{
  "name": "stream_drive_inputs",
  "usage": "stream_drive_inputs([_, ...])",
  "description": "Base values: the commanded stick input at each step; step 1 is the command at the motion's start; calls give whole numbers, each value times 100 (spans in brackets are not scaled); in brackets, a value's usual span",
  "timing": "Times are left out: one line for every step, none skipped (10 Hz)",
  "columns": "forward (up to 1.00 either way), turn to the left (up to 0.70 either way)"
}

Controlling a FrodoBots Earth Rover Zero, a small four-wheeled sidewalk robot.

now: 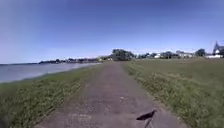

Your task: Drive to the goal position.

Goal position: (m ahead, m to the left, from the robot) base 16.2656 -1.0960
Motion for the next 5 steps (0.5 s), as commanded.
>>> stream_drive_inputs([70,0])
stream_drive_inputs([70,0])
stream_drive_inputs([70,0])
stream_drive_inputs([70,0])
stream_drive_inputs([70,0])
